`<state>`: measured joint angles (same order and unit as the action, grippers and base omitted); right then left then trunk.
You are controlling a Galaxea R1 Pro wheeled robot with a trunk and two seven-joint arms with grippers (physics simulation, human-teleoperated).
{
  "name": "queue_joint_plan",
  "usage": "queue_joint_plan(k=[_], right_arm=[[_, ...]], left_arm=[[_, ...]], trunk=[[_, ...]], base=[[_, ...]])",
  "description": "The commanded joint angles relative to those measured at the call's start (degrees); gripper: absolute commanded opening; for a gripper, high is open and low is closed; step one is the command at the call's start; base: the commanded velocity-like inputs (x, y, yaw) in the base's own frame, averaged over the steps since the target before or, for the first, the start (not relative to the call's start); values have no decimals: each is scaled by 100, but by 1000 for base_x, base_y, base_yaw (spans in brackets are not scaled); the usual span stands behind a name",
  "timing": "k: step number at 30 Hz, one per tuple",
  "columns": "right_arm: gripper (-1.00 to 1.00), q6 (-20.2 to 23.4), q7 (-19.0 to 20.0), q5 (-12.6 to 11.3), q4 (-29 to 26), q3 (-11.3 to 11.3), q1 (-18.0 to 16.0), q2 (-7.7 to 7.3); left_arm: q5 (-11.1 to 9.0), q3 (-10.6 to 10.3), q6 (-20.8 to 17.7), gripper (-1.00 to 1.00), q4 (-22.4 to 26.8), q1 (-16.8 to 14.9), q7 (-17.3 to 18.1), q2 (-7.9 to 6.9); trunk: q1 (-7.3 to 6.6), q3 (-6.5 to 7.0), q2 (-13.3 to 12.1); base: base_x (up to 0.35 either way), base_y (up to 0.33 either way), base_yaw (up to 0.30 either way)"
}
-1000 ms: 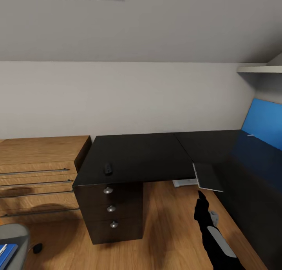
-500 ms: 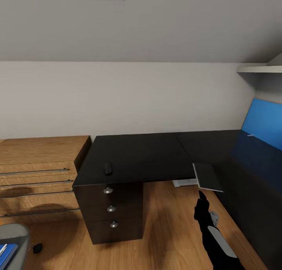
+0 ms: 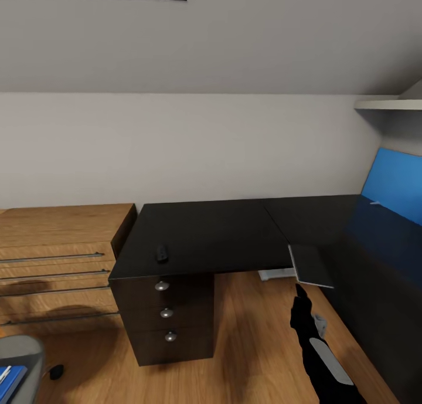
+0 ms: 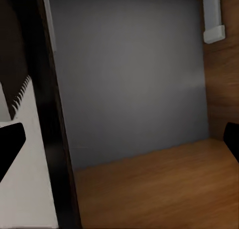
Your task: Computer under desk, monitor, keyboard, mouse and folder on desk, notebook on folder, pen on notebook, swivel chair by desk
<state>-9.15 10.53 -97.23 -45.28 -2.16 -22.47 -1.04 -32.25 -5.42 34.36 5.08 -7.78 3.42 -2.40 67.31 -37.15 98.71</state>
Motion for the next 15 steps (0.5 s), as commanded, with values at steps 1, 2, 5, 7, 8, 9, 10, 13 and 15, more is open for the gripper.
queue_joint_plan(k=[1, 2, 5, 7, 8, 9, 10, 13, 15], right_arm=[[100, -17, 33, -17, 2, 11, -3, -2], [100, -17, 36, 58, 2, 9, -3, -2], [100, -17, 40, 130, 2, 7, -3, -2], [100, -17, 40, 157, 2, 6, -3, -2], [100, -17, 41, 166, 2, 6, -3, -2], [100, -17, 41, 174, 2, 4, -3, -2], [100, -17, 40, 180, 2, 2, -3, -4], [100, -17, 38, 195, 2, -1, -3, -10], [100, -17, 38, 198, 2, -2, -3, -13]], left_arm=[[-62, -45, 18, 100, -7, -4, 27, -3], [-62, -43, 20, 100, -7, -4, 27, -4], [-62, -42, 19, 100, -7, -4, 27, -5], [-62, -43, 19, 100, -7, -4, 27, -5], [-62, -44, 19, 100, -7, -4, 27, -6], [-62, -43, 19, 100, -7, -4, 27, -6], [-62, -42, 18, 100, -7, -4, 27, -6], [-62, -39, 18, 100, -7, -4, 27, -6], [-62, -42, 18, 100, -7, -4, 27, -6]], trunk=[[-23, 13, -39], [-45, 31, -79], [-111, 85, -200], [-155, 121, -280], [-177, 139, -320], [-199, 157, -360], [-221, 175, -400], [-287, 229, -520], [-331, 265, -601]], base=[[0, 0, 0], [0, 0, 0], [0, 0, 0], [0, 0, 0], [0, 0, 0], [0, 0, 0], [0, 0, 0], [0, 0, 0], [0, 0, 0]])
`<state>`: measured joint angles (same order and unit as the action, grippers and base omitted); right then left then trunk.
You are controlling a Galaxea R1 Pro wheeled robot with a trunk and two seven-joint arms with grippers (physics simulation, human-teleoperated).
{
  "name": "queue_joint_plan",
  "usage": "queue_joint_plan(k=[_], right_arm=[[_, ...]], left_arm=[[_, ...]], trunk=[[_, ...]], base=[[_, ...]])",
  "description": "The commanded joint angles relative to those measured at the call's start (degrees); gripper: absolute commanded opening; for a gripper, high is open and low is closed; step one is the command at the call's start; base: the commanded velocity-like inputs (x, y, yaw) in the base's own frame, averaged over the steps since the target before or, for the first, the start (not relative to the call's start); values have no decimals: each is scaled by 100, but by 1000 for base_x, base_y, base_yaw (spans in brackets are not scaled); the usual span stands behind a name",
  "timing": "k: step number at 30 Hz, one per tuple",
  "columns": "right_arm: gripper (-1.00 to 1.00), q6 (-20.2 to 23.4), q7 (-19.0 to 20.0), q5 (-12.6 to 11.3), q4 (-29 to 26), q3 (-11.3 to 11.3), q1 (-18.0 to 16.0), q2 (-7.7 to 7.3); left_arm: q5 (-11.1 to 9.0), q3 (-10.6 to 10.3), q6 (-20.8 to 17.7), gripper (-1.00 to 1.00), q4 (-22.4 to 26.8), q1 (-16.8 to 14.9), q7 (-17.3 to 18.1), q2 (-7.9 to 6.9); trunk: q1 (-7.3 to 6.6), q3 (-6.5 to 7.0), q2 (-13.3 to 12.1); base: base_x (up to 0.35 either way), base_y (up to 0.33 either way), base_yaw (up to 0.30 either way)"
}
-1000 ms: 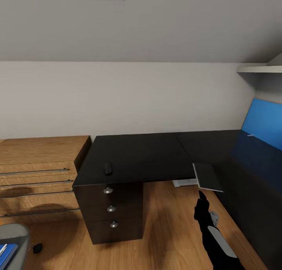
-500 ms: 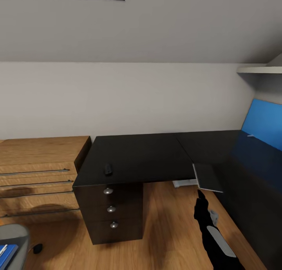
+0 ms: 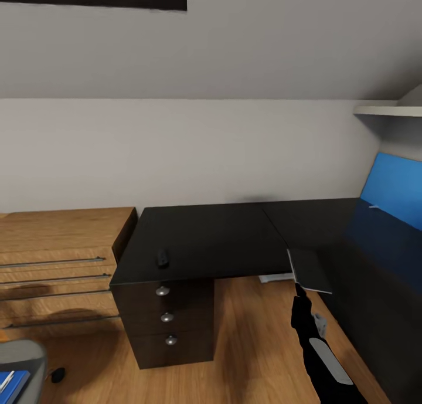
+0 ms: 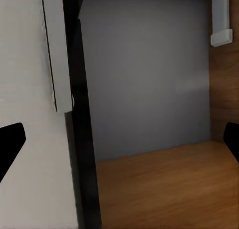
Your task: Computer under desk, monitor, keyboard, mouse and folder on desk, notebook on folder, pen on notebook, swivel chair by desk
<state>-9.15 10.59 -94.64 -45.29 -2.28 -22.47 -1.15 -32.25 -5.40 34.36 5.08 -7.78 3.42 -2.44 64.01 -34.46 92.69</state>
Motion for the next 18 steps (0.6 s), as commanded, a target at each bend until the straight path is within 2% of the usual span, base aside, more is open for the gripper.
queue_joint_plan(k=[1, 12, 18], right_arm=[[100, -16, 32, -58, 3, 9, -3, -3], [100, -17, 31, -46, 17, 0, -3, -14], [100, -22, 28, -45, 20, -2, -3, -16]], left_arm=[[-62, -44, 18, 100, -7, -4, 27, -2], [-62, -47, 18, 100, -7, -4, 27, -2], [-62, -42, 18, 100, -7, -4, 27, -2]], trunk=[[-23, 13, -39], [-265, 211, -480], [-265, 211, -480]], base=[[0, 0, 0], [0, 0, 0], [0, 0, 0]])
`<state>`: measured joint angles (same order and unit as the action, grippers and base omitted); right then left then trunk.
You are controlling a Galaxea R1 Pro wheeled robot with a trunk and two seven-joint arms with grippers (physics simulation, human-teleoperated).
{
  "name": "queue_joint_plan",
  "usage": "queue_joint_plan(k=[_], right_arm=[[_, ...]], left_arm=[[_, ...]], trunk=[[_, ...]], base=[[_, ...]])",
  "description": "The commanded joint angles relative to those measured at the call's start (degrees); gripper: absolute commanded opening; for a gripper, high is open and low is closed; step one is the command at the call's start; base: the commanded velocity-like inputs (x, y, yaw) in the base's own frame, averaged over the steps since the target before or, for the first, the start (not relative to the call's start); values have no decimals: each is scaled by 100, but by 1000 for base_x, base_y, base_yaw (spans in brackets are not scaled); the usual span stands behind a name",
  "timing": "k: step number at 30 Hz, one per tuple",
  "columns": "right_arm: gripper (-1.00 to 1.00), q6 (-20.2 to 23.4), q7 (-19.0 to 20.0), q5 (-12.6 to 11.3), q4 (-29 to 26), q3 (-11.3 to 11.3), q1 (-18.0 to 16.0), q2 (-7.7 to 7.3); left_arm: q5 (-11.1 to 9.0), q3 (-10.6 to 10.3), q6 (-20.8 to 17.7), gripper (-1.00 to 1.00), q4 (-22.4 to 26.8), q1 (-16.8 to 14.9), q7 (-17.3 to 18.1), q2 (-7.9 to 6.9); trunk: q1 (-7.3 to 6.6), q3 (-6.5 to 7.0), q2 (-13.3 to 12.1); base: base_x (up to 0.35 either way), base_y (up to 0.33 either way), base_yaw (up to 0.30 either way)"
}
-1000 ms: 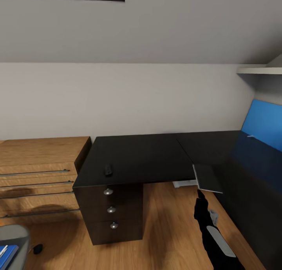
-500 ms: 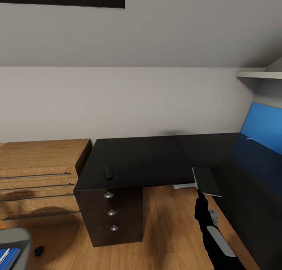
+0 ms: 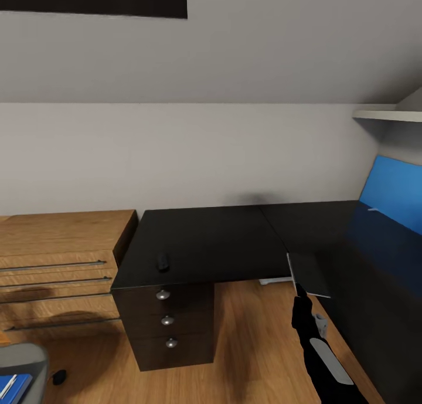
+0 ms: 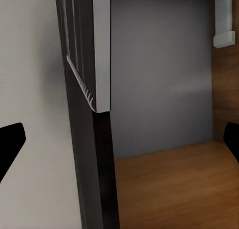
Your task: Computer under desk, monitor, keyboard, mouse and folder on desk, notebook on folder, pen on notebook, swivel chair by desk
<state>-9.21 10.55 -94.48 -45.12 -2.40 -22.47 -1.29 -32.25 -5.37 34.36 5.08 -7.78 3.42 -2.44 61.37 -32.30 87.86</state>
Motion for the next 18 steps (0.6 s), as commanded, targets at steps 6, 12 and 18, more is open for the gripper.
queue_joint_plan(k=[6, 12, 18], right_arm=[[100, -18, 34, -57, 3, 4, -3, -2], [100, -19, 31, -54, 9, 3, -3, -6], [100, -19, 27, -54, 12, -3, -3, -10]], left_arm=[[-62, -44, 18, 100, -7, -4, 27, -2], [-62, -44, 18, 100, -7, -4, 27, -2], [-62, -44, 18, 100, -7, -4, 31, -2]], trunk=[[0, -5, 3], [0, -5, 3], [0, -5, 3]], base=[[0, 0, 0], [0, 0, 0], [0, 0, 0]])
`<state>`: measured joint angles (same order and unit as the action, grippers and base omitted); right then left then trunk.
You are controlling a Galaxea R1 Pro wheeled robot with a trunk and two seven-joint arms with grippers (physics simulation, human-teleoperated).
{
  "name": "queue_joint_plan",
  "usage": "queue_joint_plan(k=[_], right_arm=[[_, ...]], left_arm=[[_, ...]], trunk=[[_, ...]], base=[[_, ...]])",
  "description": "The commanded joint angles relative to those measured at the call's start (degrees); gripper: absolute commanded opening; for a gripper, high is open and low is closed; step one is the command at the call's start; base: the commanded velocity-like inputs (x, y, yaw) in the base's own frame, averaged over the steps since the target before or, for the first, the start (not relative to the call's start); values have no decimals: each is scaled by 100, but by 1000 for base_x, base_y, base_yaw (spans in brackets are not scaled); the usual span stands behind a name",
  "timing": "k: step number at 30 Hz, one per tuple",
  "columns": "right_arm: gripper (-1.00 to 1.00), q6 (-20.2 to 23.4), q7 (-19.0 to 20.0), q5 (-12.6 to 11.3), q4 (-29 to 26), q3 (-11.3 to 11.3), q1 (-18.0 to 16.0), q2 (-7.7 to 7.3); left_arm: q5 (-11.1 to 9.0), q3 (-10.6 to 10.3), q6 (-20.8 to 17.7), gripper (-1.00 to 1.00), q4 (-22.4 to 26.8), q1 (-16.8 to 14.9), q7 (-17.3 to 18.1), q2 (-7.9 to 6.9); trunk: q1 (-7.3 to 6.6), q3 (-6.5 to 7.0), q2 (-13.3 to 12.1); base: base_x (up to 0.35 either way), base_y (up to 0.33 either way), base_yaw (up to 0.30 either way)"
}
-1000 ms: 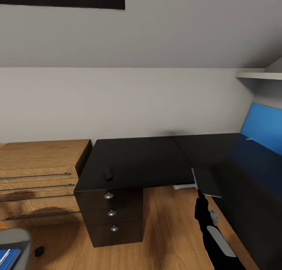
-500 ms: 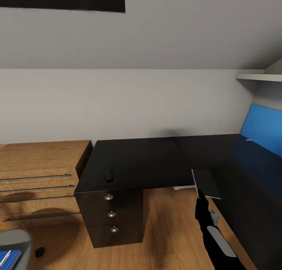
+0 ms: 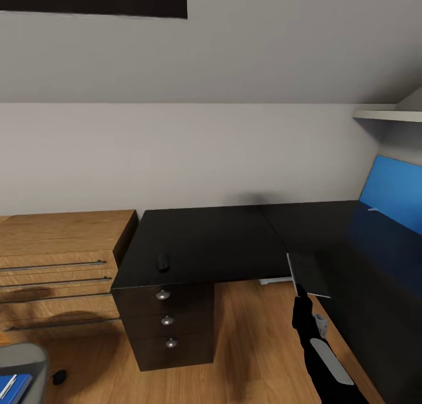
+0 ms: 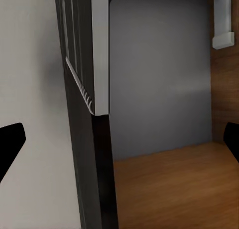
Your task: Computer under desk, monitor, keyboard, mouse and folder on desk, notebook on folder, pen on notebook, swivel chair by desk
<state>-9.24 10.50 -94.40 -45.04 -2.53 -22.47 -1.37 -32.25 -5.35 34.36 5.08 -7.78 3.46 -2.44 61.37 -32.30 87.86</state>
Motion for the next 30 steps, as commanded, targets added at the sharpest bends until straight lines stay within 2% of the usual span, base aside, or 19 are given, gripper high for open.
queue_joint_plan(k=[1, 8, 18, 30], right_arm=[[100, -16, 32, -61, 3, 9, -3, -2], [100, -16, 31, -62, 3, 7, -3, -3], [100, -14, 31, -73, 4, -1, -3, -3], [100, -8, 28, -78, 4, -17, -3, 5]], left_arm=[[-62, -45, 18, 100, -7, -4, 28, -2], [-59, -50, 18, 100, -7, -4, 31, -2], [-47, -55, 18, 100, -7, -4, 32, -2], [-45, -60, 18, 100, -7, -4, 32, -2]], trunk=[[-1, -5, 3], [-1, -5, 3], [-1, -5, 3], [-1, -5, 3]], base=[[0, 0, 0], [15, 0, 0], [167, 0, 0], [38, 0, 0]])
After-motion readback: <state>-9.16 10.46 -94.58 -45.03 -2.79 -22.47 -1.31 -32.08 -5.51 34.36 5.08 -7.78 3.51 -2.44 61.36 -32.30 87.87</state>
